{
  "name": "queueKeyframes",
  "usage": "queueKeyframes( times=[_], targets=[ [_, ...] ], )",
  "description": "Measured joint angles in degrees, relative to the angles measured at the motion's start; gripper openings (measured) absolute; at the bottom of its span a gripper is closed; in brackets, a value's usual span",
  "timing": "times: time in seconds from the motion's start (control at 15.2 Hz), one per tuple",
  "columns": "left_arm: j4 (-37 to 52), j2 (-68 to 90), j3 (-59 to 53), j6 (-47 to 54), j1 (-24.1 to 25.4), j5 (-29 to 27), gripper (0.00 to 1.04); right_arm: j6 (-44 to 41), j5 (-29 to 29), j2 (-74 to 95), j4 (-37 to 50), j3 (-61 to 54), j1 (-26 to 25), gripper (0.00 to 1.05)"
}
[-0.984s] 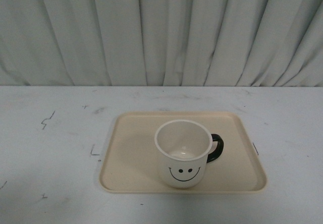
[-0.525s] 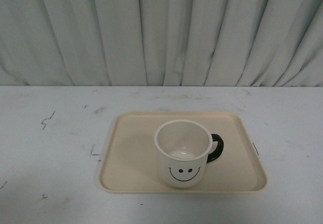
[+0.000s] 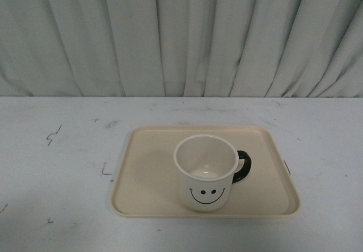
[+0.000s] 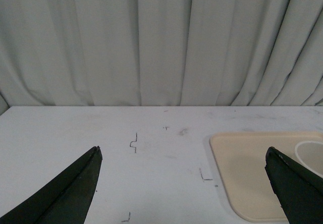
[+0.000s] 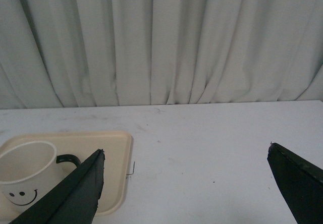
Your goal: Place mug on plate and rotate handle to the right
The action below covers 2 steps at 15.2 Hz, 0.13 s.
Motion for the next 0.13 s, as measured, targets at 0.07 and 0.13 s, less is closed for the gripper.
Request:
queueKeyframes(
  times=[0.07,0.13],
  targets=[
    [0.0,0.0,0.0,0.0,0.0,0.0,0.98,0.0,0.0,0.0,0.0,0.0,0.0,0.98],
    [0.0,0.0,0.0,0.0,0.0,0.0,0.98,0.0,0.0,0.0,0.0,0.0,0.0,0.98]
  ],
)
